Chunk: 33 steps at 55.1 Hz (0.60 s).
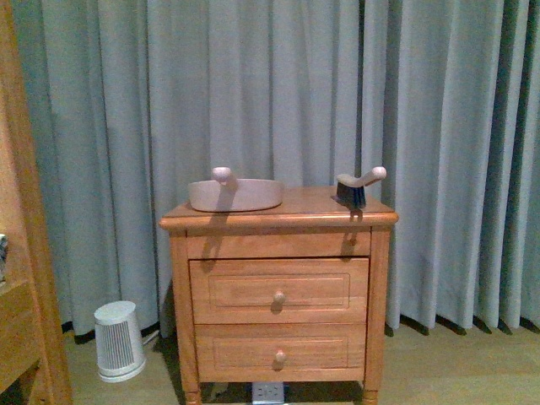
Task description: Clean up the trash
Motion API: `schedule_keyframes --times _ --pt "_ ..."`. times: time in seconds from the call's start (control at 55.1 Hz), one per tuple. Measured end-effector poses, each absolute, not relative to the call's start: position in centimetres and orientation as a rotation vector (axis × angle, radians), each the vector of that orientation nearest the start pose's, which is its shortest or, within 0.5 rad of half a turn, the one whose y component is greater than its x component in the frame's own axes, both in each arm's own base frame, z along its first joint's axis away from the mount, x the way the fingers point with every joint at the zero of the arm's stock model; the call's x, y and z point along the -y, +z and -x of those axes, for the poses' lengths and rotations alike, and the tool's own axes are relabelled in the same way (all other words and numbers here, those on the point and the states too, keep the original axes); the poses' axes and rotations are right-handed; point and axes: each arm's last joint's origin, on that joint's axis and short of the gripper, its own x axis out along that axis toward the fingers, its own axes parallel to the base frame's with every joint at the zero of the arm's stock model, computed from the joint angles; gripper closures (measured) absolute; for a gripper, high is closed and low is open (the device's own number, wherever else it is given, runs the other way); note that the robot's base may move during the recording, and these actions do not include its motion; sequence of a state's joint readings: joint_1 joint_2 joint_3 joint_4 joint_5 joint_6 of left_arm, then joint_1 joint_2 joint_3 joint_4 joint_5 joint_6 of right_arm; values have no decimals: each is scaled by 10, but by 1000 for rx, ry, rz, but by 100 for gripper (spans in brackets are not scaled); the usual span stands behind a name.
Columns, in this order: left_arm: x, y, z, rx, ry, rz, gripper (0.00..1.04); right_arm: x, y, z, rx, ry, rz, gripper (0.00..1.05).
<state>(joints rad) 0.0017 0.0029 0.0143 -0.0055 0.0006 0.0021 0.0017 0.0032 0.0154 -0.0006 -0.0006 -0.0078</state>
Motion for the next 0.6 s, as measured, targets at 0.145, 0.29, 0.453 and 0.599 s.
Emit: schedule_keyframes --times 0.145,0.29,0.453,0.599 --pt "0 168 -97 6 1 -2 8 0 168 -97 11 2 8 7" --pt "0 168 -97 6 1 -2 8 0 168 -97 12 2 8 7" --pt "0 168 -97 6 1 -2 8 0 168 -97 12 2 8 7" --pt "0 168 -97 6 1 -2 8 0 168 -97 12 2 8 7"
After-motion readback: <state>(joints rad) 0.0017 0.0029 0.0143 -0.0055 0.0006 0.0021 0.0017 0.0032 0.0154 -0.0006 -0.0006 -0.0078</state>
